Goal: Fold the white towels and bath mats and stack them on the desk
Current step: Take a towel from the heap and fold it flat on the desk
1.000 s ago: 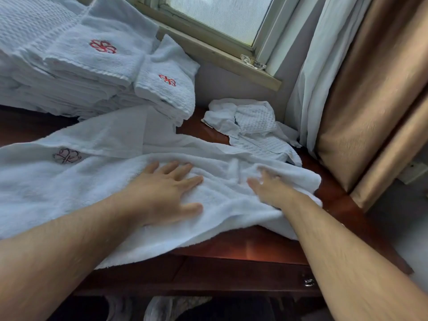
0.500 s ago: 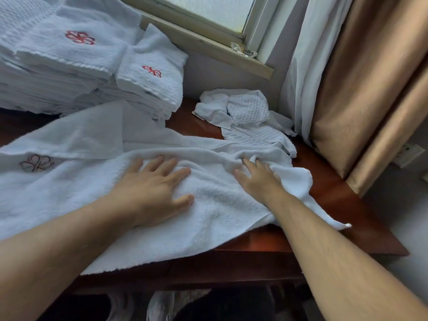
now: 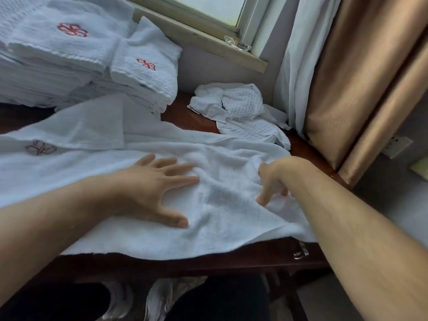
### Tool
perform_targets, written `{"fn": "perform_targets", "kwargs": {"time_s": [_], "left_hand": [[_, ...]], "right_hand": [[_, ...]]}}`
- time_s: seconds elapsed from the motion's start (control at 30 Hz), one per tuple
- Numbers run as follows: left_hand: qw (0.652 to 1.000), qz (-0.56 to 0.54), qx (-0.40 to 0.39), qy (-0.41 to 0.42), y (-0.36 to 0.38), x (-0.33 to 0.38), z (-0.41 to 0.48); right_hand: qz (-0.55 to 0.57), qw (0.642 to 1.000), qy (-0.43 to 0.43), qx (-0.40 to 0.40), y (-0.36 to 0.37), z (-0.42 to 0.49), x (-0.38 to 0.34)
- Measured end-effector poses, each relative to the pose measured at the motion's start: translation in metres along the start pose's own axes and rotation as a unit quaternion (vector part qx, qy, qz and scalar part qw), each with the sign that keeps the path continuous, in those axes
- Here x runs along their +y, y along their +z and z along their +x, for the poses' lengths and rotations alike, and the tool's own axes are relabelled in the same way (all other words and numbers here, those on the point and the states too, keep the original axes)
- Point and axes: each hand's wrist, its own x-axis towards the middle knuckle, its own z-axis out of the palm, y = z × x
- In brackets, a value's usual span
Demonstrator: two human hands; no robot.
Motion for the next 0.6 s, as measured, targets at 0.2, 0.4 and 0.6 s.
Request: {"fn": "perform_targets", "kwargs": {"time_s": [0.2,0.4,0.6], "left_hand": [[0.989,-0.094,0.087,-0.072,-0.009,0.005,-0.013],[0.886,0.021,0.316,-0.34,-0.033,-0.051,-0.035],[0.888,0.015,0.191,-0.418,-0.039,-0.098,-0.05]], "right_hand": [[0.208,0.935,-0.071,0.277,0.003,0.017,-0.042],[0.242,0.84,-0.3,0.382,0.003,0.001,-0.134],[0.234,0.806,-0.399,0.37,-0.009,-0.019,-0.199]]}}
